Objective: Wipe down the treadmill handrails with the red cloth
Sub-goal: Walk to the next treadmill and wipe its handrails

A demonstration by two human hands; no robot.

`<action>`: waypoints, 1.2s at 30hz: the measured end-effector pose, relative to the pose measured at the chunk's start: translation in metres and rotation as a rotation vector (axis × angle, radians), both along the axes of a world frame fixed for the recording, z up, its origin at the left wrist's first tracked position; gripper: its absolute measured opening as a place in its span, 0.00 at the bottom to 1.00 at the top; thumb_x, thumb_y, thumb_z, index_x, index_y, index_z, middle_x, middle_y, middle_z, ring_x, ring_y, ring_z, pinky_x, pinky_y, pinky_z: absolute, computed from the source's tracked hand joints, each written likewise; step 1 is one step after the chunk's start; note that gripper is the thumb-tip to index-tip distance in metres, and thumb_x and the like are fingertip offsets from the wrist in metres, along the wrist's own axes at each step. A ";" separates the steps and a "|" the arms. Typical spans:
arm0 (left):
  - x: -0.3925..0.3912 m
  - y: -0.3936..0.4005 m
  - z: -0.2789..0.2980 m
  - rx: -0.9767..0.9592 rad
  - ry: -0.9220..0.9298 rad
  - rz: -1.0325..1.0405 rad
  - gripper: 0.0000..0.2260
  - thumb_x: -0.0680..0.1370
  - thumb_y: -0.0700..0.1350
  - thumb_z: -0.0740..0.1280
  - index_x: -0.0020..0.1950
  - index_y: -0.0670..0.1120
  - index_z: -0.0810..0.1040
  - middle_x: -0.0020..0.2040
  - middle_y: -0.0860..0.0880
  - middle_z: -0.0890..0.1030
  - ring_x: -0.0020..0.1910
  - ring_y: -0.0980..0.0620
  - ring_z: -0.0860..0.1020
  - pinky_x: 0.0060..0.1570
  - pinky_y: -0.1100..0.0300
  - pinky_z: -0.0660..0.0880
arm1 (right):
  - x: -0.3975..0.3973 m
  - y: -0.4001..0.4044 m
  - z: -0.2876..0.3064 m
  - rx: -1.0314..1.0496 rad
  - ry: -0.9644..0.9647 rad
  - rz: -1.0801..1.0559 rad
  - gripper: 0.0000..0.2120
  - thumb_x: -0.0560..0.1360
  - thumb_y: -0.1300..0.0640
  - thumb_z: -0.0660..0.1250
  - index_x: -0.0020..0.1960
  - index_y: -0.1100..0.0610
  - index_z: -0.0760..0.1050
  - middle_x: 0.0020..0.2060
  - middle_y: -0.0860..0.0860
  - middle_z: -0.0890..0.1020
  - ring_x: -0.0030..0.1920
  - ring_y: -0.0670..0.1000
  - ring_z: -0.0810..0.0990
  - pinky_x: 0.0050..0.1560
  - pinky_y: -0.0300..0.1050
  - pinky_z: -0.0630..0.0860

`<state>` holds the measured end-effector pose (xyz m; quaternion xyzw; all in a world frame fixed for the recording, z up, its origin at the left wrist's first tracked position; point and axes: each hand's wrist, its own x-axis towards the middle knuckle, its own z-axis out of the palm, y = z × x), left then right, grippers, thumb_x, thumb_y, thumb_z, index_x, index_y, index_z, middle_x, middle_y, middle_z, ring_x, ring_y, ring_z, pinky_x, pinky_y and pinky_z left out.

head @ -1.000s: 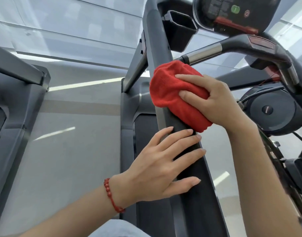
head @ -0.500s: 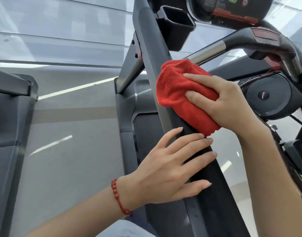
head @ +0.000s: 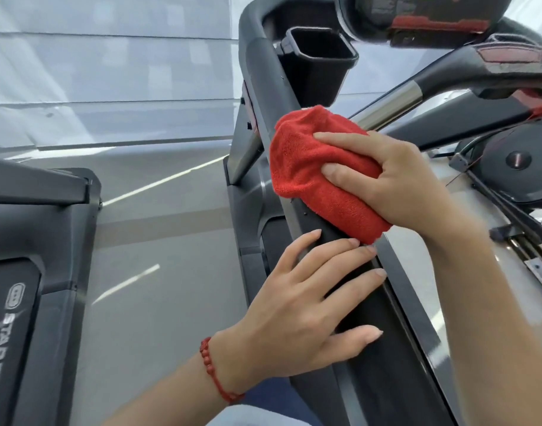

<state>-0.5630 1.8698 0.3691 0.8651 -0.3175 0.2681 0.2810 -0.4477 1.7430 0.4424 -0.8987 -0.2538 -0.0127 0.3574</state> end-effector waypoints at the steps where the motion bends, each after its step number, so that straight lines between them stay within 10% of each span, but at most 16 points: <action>1: 0.002 0.000 0.000 0.001 -0.005 -0.005 0.20 0.79 0.53 0.54 0.57 0.43 0.79 0.60 0.44 0.78 0.62 0.48 0.73 0.64 0.46 0.66 | 0.001 -0.001 -0.001 0.007 0.003 0.012 0.16 0.71 0.45 0.66 0.58 0.37 0.74 0.50 0.46 0.79 0.50 0.39 0.75 0.55 0.30 0.69; 36: 0.098 0.055 -0.002 -0.017 -0.029 -0.052 0.17 0.79 0.51 0.57 0.58 0.42 0.78 0.61 0.43 0.77 0.63 0.46 0.72 0.64 0.46 0.66 | 0.093 0.054 0.011 -0.145 -0.018 -0.065 0.18 0.72 0.46 0.67 0.61 0.41 0.74 0.53 0.54 0.79 0.54 0.49 0.76 0.60 0.43 0.69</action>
